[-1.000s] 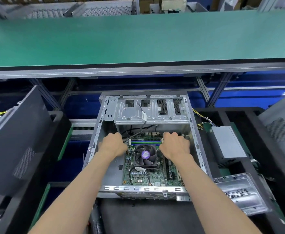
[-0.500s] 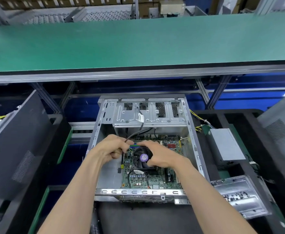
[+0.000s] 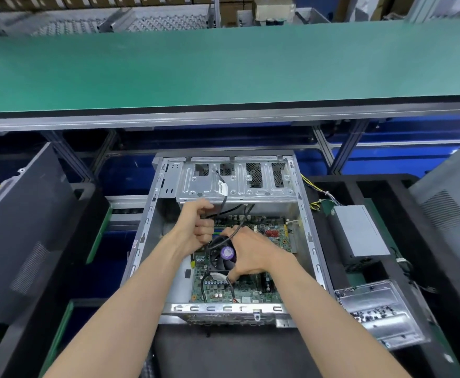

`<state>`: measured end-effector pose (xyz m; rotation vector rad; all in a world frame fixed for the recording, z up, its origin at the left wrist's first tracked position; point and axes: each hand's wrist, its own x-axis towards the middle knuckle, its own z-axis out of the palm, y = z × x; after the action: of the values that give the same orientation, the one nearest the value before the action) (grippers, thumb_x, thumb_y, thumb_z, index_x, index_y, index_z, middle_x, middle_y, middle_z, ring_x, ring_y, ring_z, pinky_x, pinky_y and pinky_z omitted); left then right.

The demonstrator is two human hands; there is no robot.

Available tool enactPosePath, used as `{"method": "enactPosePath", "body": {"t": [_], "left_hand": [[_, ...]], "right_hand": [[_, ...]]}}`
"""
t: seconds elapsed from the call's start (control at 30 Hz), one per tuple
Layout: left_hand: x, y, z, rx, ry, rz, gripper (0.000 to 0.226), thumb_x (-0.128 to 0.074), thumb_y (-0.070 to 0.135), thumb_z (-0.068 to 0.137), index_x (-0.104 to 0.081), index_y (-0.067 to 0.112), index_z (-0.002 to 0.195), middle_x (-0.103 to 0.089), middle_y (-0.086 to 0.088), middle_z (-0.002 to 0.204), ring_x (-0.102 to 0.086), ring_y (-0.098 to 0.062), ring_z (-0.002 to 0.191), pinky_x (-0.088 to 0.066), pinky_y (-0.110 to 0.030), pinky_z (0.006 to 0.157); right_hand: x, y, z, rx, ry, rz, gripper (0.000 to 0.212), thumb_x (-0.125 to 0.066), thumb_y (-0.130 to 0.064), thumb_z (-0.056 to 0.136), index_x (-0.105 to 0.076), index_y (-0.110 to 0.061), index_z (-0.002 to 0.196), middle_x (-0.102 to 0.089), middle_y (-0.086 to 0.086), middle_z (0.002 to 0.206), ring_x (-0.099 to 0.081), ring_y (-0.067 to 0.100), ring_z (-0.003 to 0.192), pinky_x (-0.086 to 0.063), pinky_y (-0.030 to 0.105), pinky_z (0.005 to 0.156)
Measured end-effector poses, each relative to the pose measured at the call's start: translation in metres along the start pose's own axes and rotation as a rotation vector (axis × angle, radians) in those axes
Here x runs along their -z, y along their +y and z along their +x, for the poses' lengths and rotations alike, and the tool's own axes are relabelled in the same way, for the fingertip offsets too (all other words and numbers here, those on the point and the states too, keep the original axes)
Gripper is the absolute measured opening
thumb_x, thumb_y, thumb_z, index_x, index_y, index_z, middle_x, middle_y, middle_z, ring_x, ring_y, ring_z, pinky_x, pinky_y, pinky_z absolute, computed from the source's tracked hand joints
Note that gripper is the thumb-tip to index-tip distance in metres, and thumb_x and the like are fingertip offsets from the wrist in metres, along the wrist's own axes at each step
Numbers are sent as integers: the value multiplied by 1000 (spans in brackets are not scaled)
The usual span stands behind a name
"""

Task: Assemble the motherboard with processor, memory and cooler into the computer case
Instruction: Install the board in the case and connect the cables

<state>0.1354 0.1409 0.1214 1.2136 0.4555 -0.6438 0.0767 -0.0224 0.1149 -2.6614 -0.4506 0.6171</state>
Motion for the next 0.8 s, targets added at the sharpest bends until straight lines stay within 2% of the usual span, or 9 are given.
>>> {"method": "enactPosePath", "body": {"t": [0.07, 0.17, 0.23, 0.33, 0.43, 0.53, 0.6, 0.67, 0.8], "left_hand": [[-4, 0, 6, -9, -46, -232, 27, -62, 21, 79, -35, 21, 80, -10, 7, 64, -10, -9, 45, -9, -24, 39], [-15, 2, 15, -52, 11, -441, 25, -71, 22, 84, -54, 19, 103, -6, 6, 67, -9, -11, 49, -11, -24, 42], [-22, 1, 21, -101, 37, -488, 11, -66, 11, 87, -56, 15, 91, -9, 7, 56, -8, -11, 48, -12, -23, 40], [-19, 0, 30, -118, 7, -472, 21, -59, 1, 90, -50, 14, 76, -14, 8, 47, -7, -10, 44, -10, -23, 40], [-13, 2, 29, -131, -46, -379, 23, -56, 1, 91, -48, 15, 75, -17, 10, 45, -11, -8, 39, -10, -22, 41], [-15, 4, 24, -146, -38, -365, 27, -53, -1, 92, -44, 16, 73, -12, 10, 47, -5, -11, 48, -11, -22, 40], [-15, 5, 20, -162, -46, -355, 27, -53, -1, 93, -45, 16, 73, -12, 10, 46, -5, -12, 48, -11, -22, 40], [-13, 4, 16, -185, -79, -345, 31, -54, 0, 92, -41, 18, 71, -15, 10, 44, -7, -10, 44, -13, -21, 38], [-11, 4, 8, -235, -137, -316, 36, -56, 2, 92, -40, 20, 66, -18, 11, 44, -14, -5, 36, -17, -19, 35]], "right_hand": [[-1, 0, 0, 11, 14, -41, 93, -93, -44, 58, -43, -17, 131, -55, 7, 128, -52, 27, 113, -53, 44, 89], [-1, 1, 1, 24, 17, -75, 86, -92, -43, 60, -41, -17, 124, -56, 7, 123, -53, 27, 108, -51, 41, 82], [-3, 2, 1, 35, 6, -90, 86, -91, -43, 61, -39, -17, 124, -55, 6, 121, -54, 28, 108, -52, 41, 82], [-4, 3, 2, 56, 6, -83, 85, -92, -42, 62, -37, -17, 123, -47, 2, 108, -52, 26, 100, -53, 42, 79], [-6, 4, 5, 57, 7, -75, 84, -93, -41, 61, -37, -17, 119, -41, -2, 102, -46, 22, 91, -46, 35, 71], [-7, 4, 3, 48, 24, -70, 77, -91, -39, 61, -29, -24, 104, -42, -2, 99, -50, 25, 91, -47, 37, 68], [-9, 4, -1, 47, 50, -81, 78, -89, -41, 62, -24, -27, 101, -40, -4, 100, -47, 24, 89, -42, 36, 64], [-11, 2, -6, 54, 83, -112, 77, -87, -42, 63, -22, -27, 102, -39, -3, 103, -46, 24, 89, -39, 35, 62], [-15, -2, -11, 89, 145, -162, 77, -84, -42, 64, -35, -18, 118, -47, 5, 116, -54, 28, 97, -42, 36, 63]]}}
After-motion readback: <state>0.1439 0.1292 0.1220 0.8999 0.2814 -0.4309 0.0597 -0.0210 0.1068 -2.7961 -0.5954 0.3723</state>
